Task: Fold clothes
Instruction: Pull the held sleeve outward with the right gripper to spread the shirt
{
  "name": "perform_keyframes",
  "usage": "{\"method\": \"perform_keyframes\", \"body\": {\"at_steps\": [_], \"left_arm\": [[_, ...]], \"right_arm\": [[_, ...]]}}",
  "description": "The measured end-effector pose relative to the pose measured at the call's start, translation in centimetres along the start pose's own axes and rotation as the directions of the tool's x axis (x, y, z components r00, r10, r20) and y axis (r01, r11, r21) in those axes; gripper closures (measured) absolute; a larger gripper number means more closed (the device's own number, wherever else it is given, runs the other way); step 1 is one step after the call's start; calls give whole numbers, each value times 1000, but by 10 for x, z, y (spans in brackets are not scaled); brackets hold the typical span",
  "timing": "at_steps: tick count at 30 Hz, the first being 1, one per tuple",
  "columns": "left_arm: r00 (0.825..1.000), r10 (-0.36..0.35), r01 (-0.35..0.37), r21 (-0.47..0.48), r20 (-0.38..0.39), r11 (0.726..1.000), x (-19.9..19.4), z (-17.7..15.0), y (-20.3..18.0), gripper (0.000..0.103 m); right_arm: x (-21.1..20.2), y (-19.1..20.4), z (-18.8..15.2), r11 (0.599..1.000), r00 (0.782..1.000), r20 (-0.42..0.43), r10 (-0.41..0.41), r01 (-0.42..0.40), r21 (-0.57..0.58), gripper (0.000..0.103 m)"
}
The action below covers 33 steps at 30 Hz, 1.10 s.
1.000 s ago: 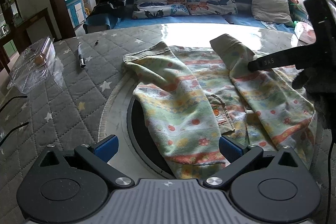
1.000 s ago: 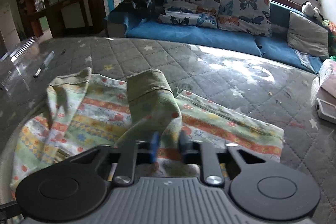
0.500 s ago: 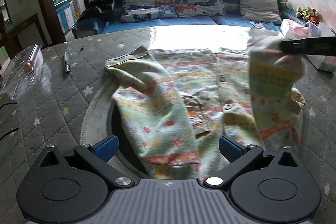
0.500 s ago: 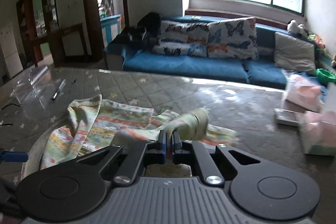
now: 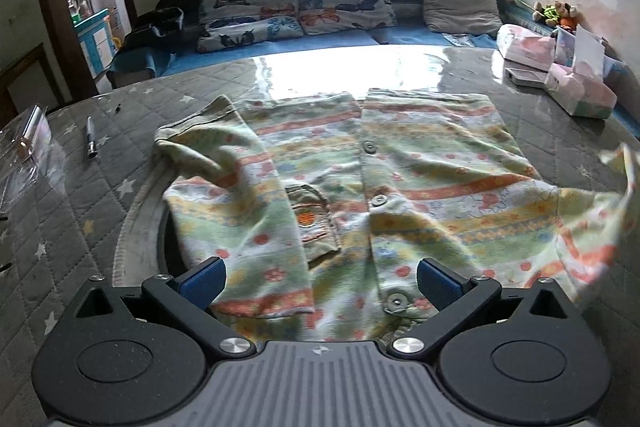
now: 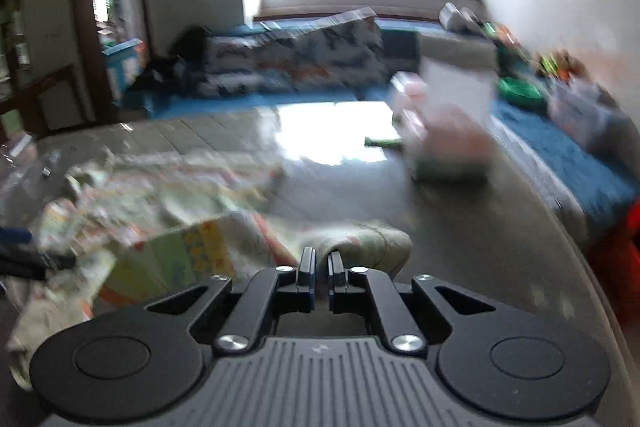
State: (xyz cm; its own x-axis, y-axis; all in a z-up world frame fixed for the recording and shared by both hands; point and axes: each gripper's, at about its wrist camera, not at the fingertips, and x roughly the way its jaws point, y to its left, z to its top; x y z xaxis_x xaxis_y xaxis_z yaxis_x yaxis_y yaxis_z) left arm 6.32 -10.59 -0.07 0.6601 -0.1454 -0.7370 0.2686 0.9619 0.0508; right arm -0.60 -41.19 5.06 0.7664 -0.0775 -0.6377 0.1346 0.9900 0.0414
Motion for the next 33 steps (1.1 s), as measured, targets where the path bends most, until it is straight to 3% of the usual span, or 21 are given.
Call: {"method": "perform_keyframes", "body": {"at_steps": [5, 9, 13, 19, 27, 33], "left_arm": [[1000, -21, 21, 28, -3, 999, 1, 0, -10, 0], [999, -41, 41, 63, -5, 997, 2, 0, -26, 0], [997, -76, 76, 107, -9, 991, 2, -3, -47, 0], [991, -127, 132, 177, -40, 975, 3, -16, -78, 0], [977, -204, 212, 222, -59, 952, -3, -32, -95, 0], [972, -224, 235, 208, -74, 950, -5, -34, -88, 0]], "right_arm": [[-3, -27, -32, 993, 993, -73, -98, 103, 66, 93], [-11, -25, -29, 993, 995, -31, -97, 98, 70, 92], [-18, -20, -24, 994, 996, 17, -87, 85, 66, 62], [-6, 16, -5, 999, 997, 72, 28, -30, 29, 58], [26, 64, 5, 983, 985, 9, 172, -171, -74, 57], [39, 65, -13, 991, 992, -94, 85, -94, -99, 57]]}}
